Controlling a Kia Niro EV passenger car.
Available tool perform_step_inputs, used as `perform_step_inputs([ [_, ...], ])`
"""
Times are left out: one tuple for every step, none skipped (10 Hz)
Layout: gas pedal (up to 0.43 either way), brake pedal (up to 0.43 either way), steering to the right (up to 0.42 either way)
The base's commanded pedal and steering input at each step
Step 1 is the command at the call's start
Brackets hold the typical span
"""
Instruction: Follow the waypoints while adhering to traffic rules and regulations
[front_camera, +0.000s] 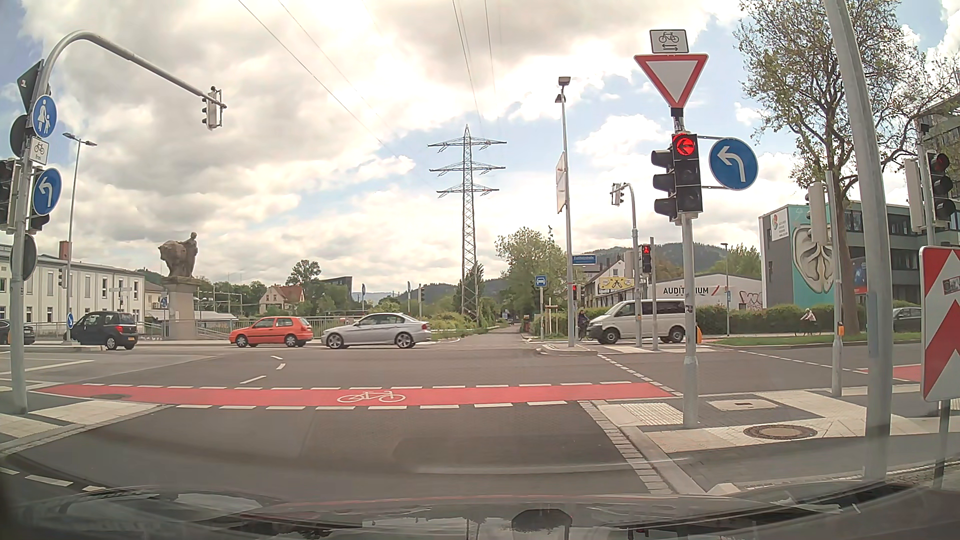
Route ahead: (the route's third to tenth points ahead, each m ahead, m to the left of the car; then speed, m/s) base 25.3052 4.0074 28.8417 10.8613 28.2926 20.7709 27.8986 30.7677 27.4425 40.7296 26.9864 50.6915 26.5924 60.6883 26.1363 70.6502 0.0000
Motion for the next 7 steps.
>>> perform_step_inputs([
  [0.0,0.25,-0.004],
  [0.0,0.25,-0.004],
  [0.0,0.25,-0.004],
  [0.0,0.25,-0.004],
  [0.0,0.25,-0.004],
  [0.0,0.25,-0.004],
  [0.0,0.25,-0.004],
])
